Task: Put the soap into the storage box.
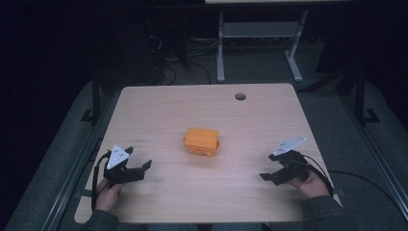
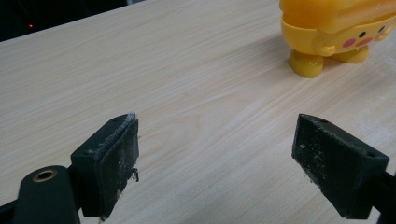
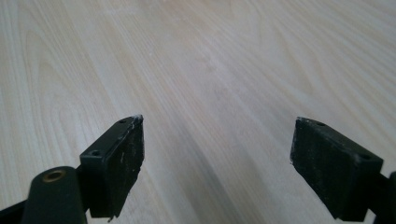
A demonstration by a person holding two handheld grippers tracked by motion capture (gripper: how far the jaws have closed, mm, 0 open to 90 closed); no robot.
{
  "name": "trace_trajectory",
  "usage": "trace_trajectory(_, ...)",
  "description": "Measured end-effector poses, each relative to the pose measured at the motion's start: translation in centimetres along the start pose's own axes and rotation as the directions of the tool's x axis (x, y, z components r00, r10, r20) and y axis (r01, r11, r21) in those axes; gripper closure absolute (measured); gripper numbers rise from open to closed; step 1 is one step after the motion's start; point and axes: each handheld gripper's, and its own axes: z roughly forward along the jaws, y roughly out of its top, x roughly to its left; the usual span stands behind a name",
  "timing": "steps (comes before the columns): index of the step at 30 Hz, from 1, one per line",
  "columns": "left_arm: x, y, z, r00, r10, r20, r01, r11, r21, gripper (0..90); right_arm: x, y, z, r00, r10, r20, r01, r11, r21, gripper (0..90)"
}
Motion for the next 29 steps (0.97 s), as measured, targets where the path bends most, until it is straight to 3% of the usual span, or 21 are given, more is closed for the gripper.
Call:
trace_trajectory(13, -0.2, 0.0, 0.1, 1.0000, 0.000, 0.005, 0.000, 1.0000, 0.006, 14.0, 0.3, -2.6, 0.0, 0.9990, 0.043, 0.011, -0.042, 0.999, -0.026, 16.9)
trace_trajectory(25, -0.4, 0.0, 0.1, 0.9999, 0.008, 0.008, -0.008, 0.9999, 0.007, 14.0, 1.7, -4.6, -0.9, 0.9929, 0.103, 0.059, -0.094, 0.985, -0.142, 16.8)
trace_trajectory(29, -0.3, 0.0, 0.1, 0.9999, 0.010, 0.006, -0.010, 0.9999, 0.006, 14.0, 2.4, -4.9, -0.8, 0.9932, 0.090, 0.074, -0.081, 0.990, -0.116, 16.7)
